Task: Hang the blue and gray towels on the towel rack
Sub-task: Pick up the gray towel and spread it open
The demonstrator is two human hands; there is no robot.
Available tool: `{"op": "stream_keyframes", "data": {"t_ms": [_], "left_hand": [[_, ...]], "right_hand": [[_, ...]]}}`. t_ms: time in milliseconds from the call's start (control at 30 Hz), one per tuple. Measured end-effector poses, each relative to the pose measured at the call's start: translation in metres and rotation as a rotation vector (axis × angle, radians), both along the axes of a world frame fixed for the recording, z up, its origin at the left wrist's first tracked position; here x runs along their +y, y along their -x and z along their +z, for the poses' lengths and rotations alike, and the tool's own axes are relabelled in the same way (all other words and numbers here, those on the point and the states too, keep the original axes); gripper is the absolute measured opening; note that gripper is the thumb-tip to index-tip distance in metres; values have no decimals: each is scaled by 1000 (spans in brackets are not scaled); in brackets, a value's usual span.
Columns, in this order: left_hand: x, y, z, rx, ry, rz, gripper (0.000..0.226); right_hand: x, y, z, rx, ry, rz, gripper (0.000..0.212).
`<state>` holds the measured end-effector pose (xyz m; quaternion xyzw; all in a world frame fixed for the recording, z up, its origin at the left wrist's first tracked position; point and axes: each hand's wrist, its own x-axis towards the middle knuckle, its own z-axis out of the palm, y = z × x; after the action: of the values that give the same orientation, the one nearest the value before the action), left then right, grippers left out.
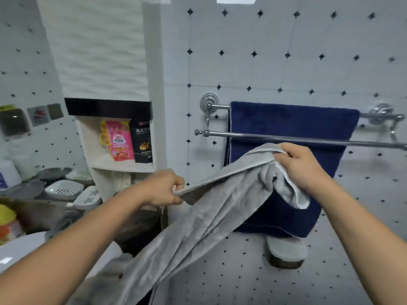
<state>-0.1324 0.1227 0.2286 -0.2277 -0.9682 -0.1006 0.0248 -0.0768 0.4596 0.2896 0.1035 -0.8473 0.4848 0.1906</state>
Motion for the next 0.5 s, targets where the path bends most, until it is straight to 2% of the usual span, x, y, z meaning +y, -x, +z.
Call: {"op": "stream_keyframes", "data": {"t_ms": [67, 200, 267, 333, 500], "left_hand": [[29, -1, 12, 12, -191, 17, 33], [93, -7, 41, -6, -784, 53, 27], [125, -10, 54, -3, -1028, 80, 17], [153, -13, 65, 10, -1159, 130, 4], [191, -16, 77, -149, -1452, 201, 29]], "right_hand": [[38, -6, 14, 47, 0, -102, 21], [109, -17, 38, 90, 30, -291, 17], [135, -23, 44, 83, 59, -338, 17], [152, -26, 42, 36, 72, -377, 22], [178, -25, 15, -230, 58, -373, 28]]}}
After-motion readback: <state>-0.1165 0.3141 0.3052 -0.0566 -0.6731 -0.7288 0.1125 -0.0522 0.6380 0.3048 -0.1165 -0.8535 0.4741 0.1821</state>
